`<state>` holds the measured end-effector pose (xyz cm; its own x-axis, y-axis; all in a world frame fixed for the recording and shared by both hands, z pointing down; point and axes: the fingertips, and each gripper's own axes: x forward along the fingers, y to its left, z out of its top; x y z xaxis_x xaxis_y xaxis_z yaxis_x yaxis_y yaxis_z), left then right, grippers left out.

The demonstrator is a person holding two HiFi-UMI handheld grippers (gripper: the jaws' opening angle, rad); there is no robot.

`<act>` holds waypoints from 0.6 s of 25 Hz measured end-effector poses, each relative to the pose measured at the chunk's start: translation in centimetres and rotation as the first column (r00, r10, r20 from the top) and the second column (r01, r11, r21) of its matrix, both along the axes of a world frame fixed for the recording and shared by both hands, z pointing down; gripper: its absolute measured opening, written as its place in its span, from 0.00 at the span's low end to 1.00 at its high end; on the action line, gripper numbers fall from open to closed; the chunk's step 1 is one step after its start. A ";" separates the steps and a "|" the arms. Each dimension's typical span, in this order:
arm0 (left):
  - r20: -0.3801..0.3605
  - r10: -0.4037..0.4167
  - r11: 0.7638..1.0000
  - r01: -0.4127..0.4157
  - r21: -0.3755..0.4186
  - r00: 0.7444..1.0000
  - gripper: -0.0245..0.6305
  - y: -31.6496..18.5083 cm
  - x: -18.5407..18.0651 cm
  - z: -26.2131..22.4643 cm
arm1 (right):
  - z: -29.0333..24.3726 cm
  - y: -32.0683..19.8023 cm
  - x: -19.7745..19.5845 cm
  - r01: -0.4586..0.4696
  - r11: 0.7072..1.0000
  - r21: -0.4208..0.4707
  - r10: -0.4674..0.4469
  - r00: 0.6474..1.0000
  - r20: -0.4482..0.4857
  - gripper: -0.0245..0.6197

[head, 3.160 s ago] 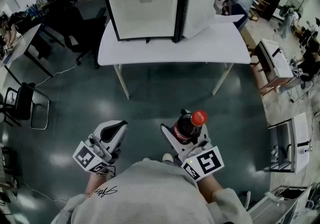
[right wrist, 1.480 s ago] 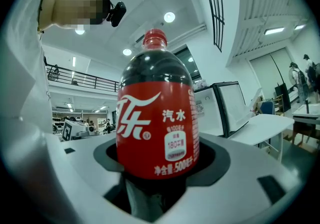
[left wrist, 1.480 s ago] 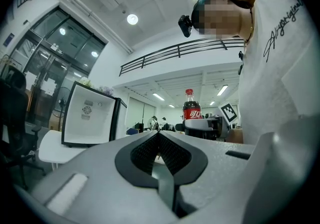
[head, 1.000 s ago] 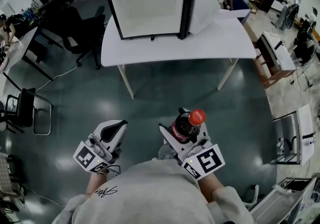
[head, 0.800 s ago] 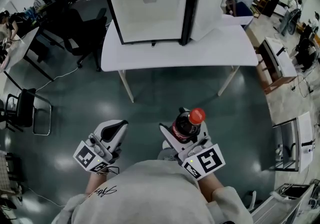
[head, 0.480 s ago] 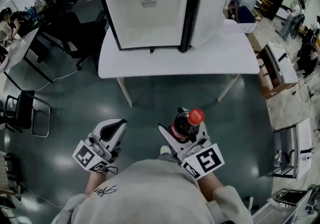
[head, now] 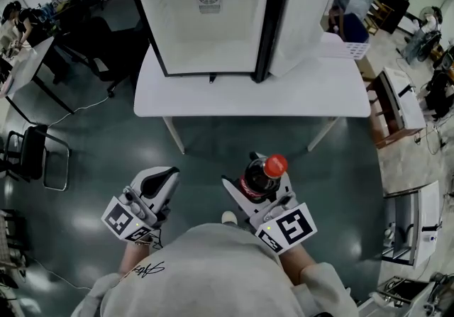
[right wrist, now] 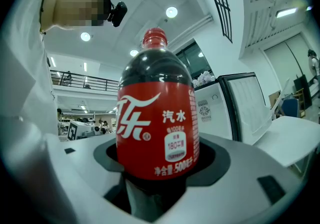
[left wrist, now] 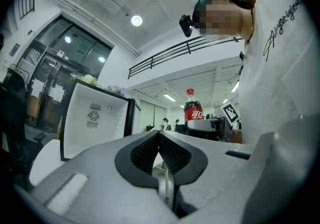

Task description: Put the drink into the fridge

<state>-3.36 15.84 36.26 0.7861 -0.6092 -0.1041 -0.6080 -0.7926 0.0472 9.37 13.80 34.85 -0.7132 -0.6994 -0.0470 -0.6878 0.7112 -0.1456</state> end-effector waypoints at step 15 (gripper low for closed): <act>-0.005 -0.005 1.000 0.005 0.003 1.000 0.04 -2.0 1.0 -0.5 | -0.2 -2.2 0.3 0.036 0.999 0.003 -0.036 0.999 -0.001 0.53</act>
<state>-2.37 13.87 35.81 0.7822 -0.6132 -0.1103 -0.6120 -0.7894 0.0479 9.65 11.64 34.68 -0.7383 -0.6727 -0.0486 -0.6614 0.7362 -0.1431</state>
